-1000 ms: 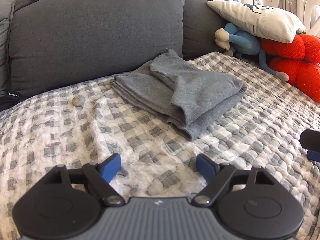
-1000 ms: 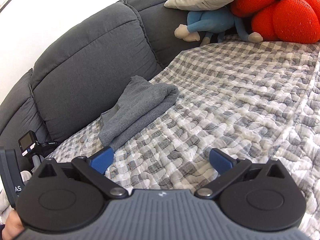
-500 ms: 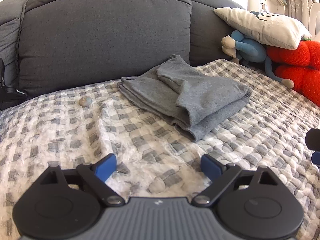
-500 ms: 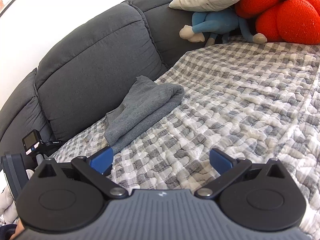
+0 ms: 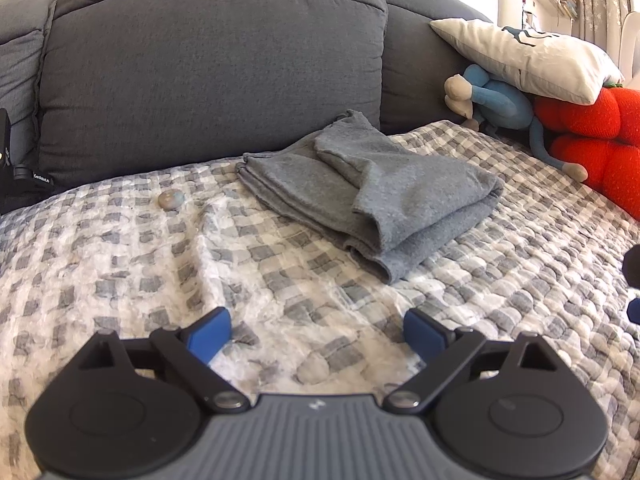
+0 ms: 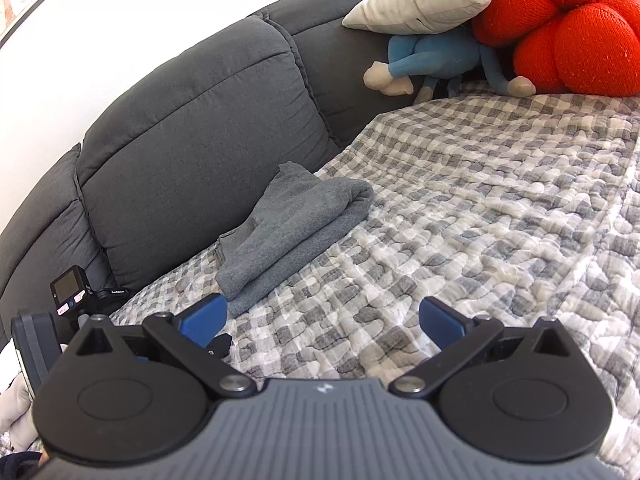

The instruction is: Fold clothes

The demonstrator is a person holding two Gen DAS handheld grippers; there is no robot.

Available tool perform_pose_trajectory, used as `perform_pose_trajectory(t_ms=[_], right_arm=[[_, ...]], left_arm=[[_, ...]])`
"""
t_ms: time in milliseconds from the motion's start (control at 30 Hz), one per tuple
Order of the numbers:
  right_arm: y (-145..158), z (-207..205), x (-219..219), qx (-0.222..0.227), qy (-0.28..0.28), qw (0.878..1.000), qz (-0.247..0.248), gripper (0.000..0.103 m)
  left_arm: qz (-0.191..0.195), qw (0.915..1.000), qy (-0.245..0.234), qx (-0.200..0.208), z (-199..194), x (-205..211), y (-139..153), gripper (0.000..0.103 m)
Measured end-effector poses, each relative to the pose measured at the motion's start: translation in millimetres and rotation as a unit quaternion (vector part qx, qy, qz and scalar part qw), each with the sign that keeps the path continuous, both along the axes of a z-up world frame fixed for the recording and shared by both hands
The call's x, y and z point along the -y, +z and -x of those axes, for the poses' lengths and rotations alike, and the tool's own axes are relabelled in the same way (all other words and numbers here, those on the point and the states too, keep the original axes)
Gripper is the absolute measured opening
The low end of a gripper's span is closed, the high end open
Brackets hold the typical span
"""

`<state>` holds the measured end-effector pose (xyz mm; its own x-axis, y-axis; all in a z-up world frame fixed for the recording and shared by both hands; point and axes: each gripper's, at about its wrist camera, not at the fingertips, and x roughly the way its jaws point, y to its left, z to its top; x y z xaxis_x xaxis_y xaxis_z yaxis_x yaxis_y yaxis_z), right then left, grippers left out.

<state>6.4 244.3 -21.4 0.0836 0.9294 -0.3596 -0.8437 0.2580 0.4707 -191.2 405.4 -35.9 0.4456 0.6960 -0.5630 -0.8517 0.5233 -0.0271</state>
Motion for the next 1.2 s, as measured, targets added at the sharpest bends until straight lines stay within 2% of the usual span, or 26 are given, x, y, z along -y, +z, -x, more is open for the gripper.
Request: perform_pose_trajectory(t_ms=[100, 133, 200, 233, 333, 433, 500, 633, 700, 800, 867, 1000, 1133, 1200], right_arm=[[19.8, 11.7, -7.0, 0.038, 0.022, 0.999, -0.007, 0.103], [31.1, 17.5, -13.6, 0.054, 0.03, 0.998, -0.002, 0.103], [56.8, 29.1, -30.9, 0.079, 0.035, 0.996, 0.016, 0.103], [68.8, 33.6, -39.9, 0.087, 0.034, 0.995, 0.025, 0.103], [93.1, 43.4, -67.2, 0.068, 0.045, 0.996, 0.04, 0.103], [103.8, 58.3, -85.6, 0.07, 0.043, 0.994, 0.071, 0.103], [107.9, 66.8, -90.6, 0.087, 0.035, 0.992, 0.088, 0.103], [113.6, 71.0, -95.1, 0.098, 0.004, 0.988, 0.121, 0.103], [110.9, 66.6, -96.1, 0.069, -0.028, 0.989, 0.13, 0.103], [104.7, 59.4, -98.0, -0.009, -0.081, 0.983, 0.167, 0.103], [99.3, 65.8, -89.6, -0.026, -0.086, 0.985, 0.144, 0.103], [92.3, 79.6, -90.0, 0.029, -0.08, 0.984, 0.16, 0.103], [85.2, 75.5, -87.2, 0.001, -0.076, 0.985, 0.155, 0.103], [84.7, 75.9, -88.6, 0.002, -0.071, 0.985, 0.158, 0.103]], left_arm=[[0.009, 0.9989, -0.038, -0.027, 2.4, -7.5, 22.5, 0.094], [0.002, 0.9985, -0.042, -0.036, 4.1, -9.3, 32.0, 0.095], [-0.039, 0.9977, -0.021, -0.051, 9.5, -11.2, 54.0, 0.102], [-0.047, 0.997, -0.015, -0.06, 11.6, -14.0, 63.7, 0.102], [-0.046, 0.9969, -0.005, -0.064, 23.6, -19.8, 83.0, 0.102], [-0.016, 0.9986, 0.004, -0.05, 41.4, -24.9, 98.1, 0.102], [-0.012, 0.9995, 0.008, -0.026, 54.1, -24.4, 110.1, 0.102], [-0.006, 0.9999, -0.001, -0.012, 60.3, -23.4, 128.8, 0.102], [0.009, 0.9998, -0.009, -0.015, 55.3, -22.9, 134.4, 0.102], [0.011, 0.9994, -0.027, -0.019, 48.5, -15.9, 137.6, 0.103], [0.004, 0.9985, -0.045, -0.031, 45.0, -11.0, 132.8, 0.103], [0.008, 0.9979, -0.044, -0.046, 43.2, -12.3, 120.6, 0.102], [0.019, 0.9983, -0.043, -0.036, 44.6, -14.4, 116.8, 0.103], [0.017, 0.9984, -0.041, -0.035, 42.9, -13.3, 116.8, 0.102]])
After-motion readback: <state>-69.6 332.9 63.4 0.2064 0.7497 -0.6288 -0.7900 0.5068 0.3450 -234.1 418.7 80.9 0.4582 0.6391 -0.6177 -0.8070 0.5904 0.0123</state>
